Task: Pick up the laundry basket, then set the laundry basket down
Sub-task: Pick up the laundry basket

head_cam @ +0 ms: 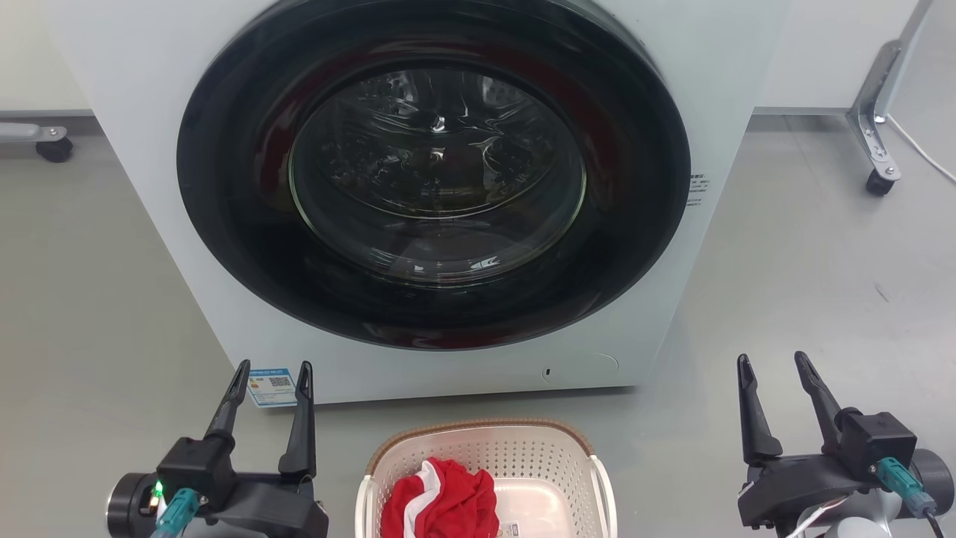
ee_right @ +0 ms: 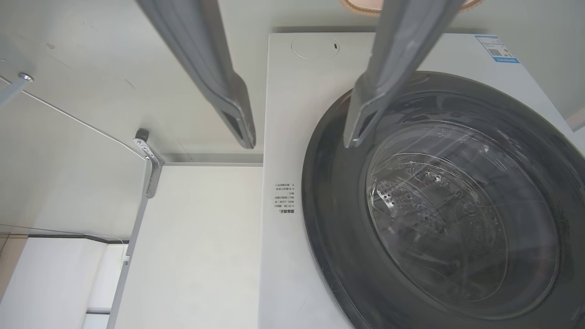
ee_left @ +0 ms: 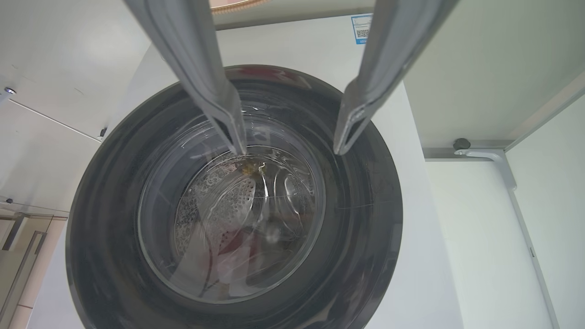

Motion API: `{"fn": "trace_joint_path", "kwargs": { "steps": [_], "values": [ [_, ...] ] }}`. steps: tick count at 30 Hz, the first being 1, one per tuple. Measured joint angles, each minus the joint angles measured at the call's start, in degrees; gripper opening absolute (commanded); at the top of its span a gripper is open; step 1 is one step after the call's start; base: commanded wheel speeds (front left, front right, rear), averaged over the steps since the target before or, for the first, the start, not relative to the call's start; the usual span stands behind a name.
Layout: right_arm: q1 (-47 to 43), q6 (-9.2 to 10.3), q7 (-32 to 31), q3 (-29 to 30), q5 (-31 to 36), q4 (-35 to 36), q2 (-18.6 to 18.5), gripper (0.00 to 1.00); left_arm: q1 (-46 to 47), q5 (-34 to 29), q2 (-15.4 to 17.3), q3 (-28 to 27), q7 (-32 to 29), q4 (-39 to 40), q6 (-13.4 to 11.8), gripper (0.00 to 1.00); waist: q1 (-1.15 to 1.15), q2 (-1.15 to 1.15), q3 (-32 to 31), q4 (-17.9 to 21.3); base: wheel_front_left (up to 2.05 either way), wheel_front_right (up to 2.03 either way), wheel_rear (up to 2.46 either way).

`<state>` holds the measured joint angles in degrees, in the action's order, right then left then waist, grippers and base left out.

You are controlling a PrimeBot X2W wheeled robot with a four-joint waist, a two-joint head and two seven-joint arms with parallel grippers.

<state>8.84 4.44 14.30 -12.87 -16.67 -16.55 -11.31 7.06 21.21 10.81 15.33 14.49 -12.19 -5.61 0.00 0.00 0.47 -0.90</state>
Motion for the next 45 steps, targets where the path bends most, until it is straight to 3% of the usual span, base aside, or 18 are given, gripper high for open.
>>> {"fn": "trace_joint_path", "kwargs": {
  "steps": [20,45],
  "values": [
    [0.7,-1.12,0.0,-0.4,1.1,0.0,1.1,1.00,0.2,0.0,-0.5,0.3,-0.1,0.2,0.0,1.00,0.00,0.00,4.6,-0.2,0.00,0.00,0.00],
    [11.0,-1.77,0.0,-1.5,1.8,-2.9,3.0,1.00,11.6,1.6,-3.0,1.3,-3.8,-4.4,1.5,1.00,0.00,-0.01,22.4,-0.7,0.00,0.00,0.00]
  ]
}}
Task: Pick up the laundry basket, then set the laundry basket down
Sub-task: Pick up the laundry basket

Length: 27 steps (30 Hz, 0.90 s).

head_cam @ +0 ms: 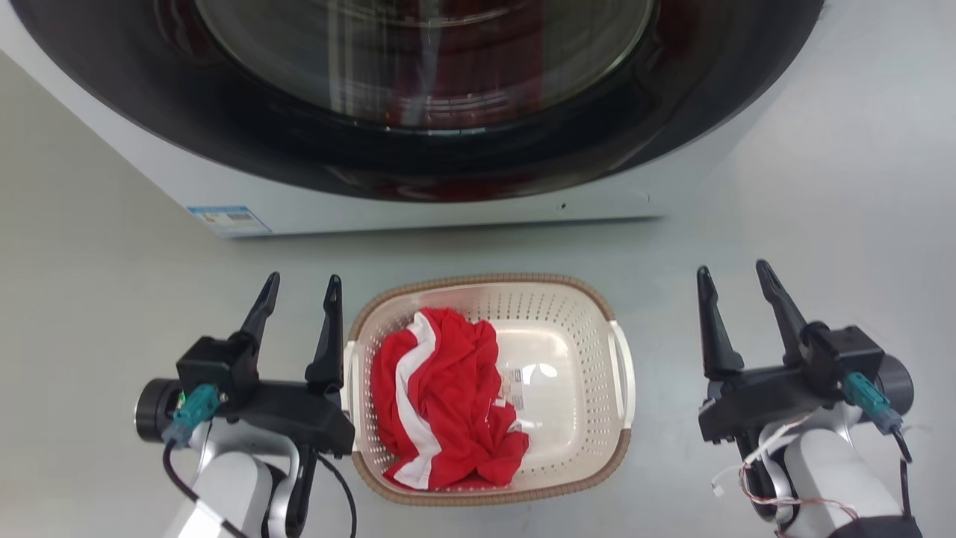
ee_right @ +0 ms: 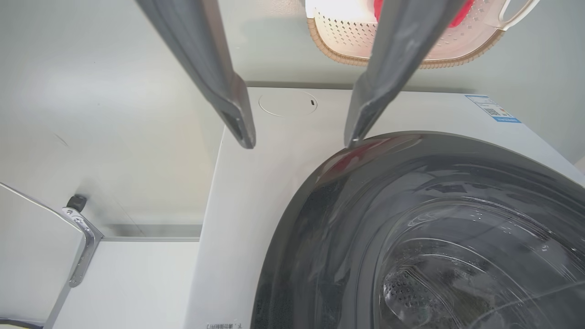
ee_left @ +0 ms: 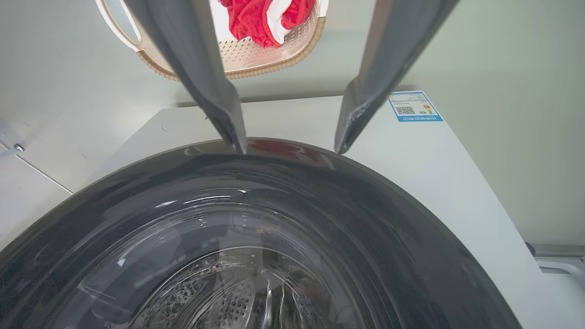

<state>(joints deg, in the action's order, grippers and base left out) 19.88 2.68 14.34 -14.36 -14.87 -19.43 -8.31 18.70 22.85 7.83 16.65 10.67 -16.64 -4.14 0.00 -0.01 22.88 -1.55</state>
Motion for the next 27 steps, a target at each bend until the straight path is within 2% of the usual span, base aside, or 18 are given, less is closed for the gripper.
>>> {"fn": "trace_joint_path", "kwargs": {
  "steps": [13,27],
  "values": [
    [9.5,-1.02,-0.7,-1.3,0.8,-5.9,0.9,1.00,10.4,2.4,-0.6,0.2,-4.8,-7.8,3.4,1.00,-0.01,0.00,10.2,0.1,0.00,0.00,0.00],
    [15.2,-2.26,-2.1,-3.2,0.8,-15.6,2.6,1.00,15.2,4.3,-0.8,1.2,-7.6,-18.9,7.7,1.00,-0.01,0.00,17.7,-0.2,0.00,0.00,0.00]
  ]
}}
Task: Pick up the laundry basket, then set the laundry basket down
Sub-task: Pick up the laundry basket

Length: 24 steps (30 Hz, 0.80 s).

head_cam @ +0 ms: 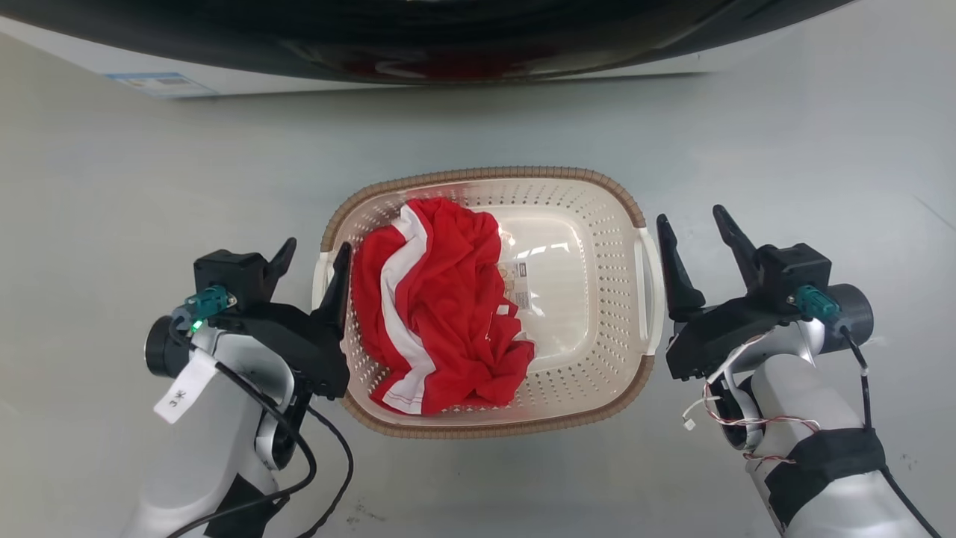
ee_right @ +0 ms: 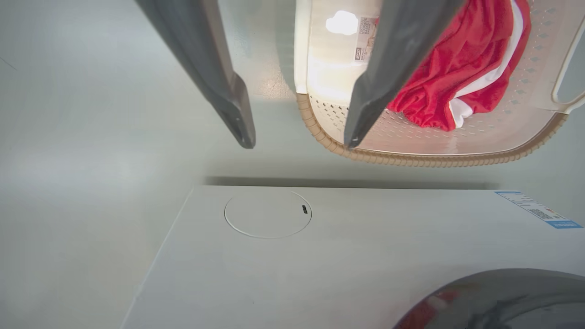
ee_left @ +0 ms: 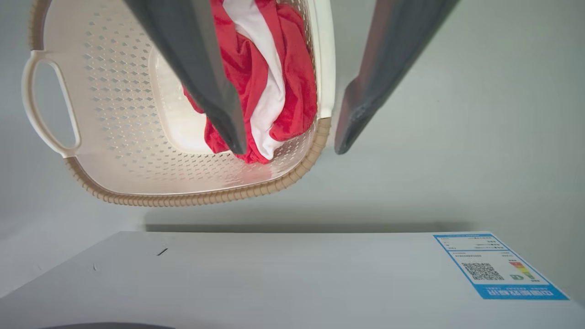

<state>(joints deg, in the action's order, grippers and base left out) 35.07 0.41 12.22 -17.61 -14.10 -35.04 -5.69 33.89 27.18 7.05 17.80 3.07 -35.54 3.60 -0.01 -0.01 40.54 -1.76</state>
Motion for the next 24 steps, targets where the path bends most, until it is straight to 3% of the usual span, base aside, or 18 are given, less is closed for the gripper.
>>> {"fn": "trace_joint_path", "kwargs": {
  "steps": [24],
  "values": [
    [5.4,-1.98,-0.5,-3.6,-0.1,-12.0,1.2,1.00,5.7,1.5,-1.3,1.4,-1.5,-14.9,2.5,1.00,0.00,0.00,7.0,0.1,0.00,0.00,0.00]
  ]
}}
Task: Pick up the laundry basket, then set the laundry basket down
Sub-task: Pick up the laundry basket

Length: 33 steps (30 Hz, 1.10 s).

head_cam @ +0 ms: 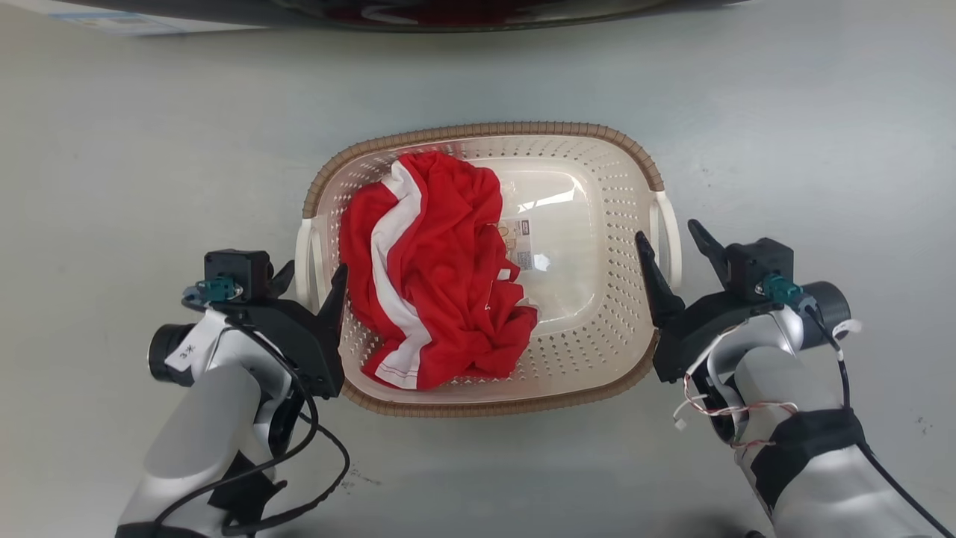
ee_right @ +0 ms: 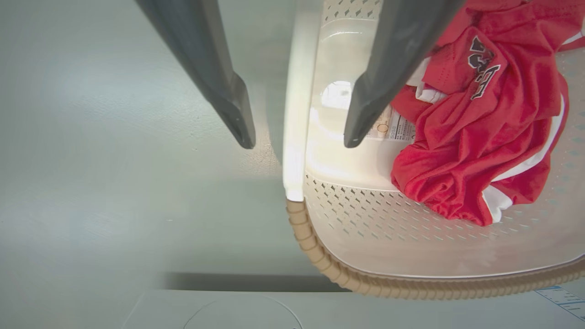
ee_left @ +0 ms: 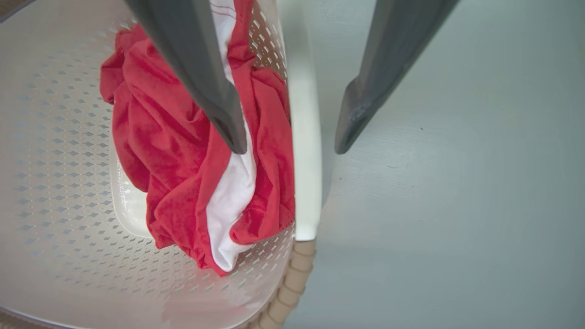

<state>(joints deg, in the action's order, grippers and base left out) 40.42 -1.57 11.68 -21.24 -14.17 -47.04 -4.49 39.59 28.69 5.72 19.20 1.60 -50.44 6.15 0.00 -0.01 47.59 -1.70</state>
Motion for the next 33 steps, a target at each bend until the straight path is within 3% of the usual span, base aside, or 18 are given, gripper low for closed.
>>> {"fn": "trace_joint_path", "kwargs": {
  "steps": [12,13,14,15,33],
  "values": [
    [4.5,-1.47,-1.8,-1.2,-0.3,-4.8,0.2,1.00,5.3,0.8,-1.0,0.8,-1.1,-5.0,0.5,0.99,0.00,0.00,1.4,-0.6,0.00,0.00,0.00],
    [4.8,-1.48,-2.4,-1.0,-0.7,-5.4,0.2,1.00,5.7,0.8,-1.1,0.9,-1.2,-5.4,0.5,0.81,0.00,0.00,1.5,-0.7,0.00,0.00,0.00],
    [4.9,-1.72,-3.2,-0.9,-1.2,-5.9,0.3,0.36,6.1,0.8,-1.3,1.1,-1.7,-5.9,0.6,0.01,0.00,0.00,1.5,-0.7,0.00,0.00,0.00],
    [4.9,-1.98,-3.4,-1.0,-1.5,-6.4,0.3,0.00,6.4,1.0,-1.4,1.2,-2.0,-6.4,0.9,0.00,0.00,0.00,1.5,-0.7,0.00,0.00,0.00],
    [6.3,-3.83,-7.0,-1.1,-5.0,-12.5,0.8,0.00,8.4,2.7,-2.8,2.2,-2.9,-12.9,1.0,0.00,0.00,0.01,-1.1,-1.0,0.00,0.00,0.00]
  ]
}}
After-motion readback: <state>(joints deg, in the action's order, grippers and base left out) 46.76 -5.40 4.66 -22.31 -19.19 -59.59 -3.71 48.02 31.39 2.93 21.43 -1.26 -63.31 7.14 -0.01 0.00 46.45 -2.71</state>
